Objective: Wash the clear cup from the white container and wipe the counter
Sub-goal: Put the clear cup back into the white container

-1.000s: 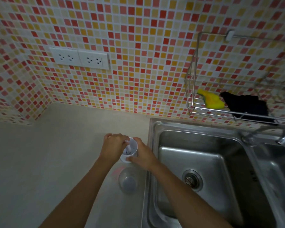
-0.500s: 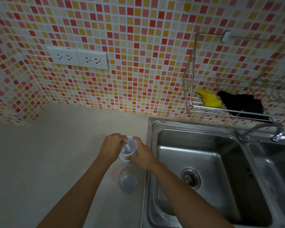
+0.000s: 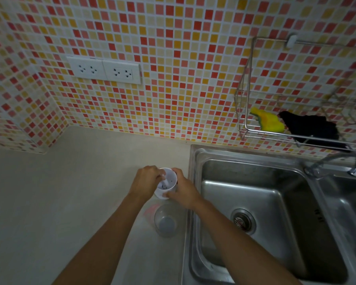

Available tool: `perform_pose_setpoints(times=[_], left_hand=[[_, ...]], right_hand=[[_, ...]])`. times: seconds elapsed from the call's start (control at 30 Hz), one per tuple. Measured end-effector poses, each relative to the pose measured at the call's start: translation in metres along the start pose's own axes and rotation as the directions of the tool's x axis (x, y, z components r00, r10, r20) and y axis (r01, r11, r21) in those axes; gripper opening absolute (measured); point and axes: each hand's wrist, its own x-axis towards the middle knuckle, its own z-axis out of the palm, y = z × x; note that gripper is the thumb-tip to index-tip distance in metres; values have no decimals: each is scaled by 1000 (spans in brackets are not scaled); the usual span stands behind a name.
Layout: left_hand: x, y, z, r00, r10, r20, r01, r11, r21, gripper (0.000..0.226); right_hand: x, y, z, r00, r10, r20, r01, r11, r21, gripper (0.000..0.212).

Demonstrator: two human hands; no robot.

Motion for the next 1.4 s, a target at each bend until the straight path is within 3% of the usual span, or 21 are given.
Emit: perform_pose_setpoints(times=[0.3, 0.77, 0.9, 0.97, 1.03, 1.13, 1.23, 1.33, 1.4], left_hand=[[4, -7, -10, 999, -5, -43, 6, 1000, 16, 20], [10, 12, 2, 992, -37, 120, 15, 984, 179, 28], [-7, 9, -2, 998, 5, 55, -4, 1000, -27, 45], [-34, 2, -2, 996, -36, -84, 25, 991, -129, 64], [-64, -7, 4, 987, -105, -124, 77, 974, -215, 78], [-103, -15, 17, 988, -154, 26, 154, 945, -287, 80], [-125, -17, 35, 976, -129, 174, 180, 930, -322, 93], [-128, -9, 47, 964, -195, 182, 253, 882, -398, 103], [-125, -3, 52, 969, -211, 129, 246, 871, -424, 94]], right_hand=[[2, 1, 3, 1000, 1, -8, -1, 1000, -27, 90], [3, 7, 2, 998, -50, -33, 52, 997, 64, 82], [2, 14, -3, 990, -23, -141, 50, 982, 184, 82], [1, 18, -11, 980, -18, -200, 62, 974, 216, 83], [-6, 19, -24, 975, -25, -221, 75, 972, 223, 81], [-24, 26, -44, 977, -91, -194, 117, 985, 128, 76], [-50, 33, -59, 996, -55, -76, 52, 998, -36, 81], [-72, 35, -70, 999, -12, 52, 25, 967, -254, 87], [-82, 26, -73, 995, -37, 94, 67, 936, -345, 91]])
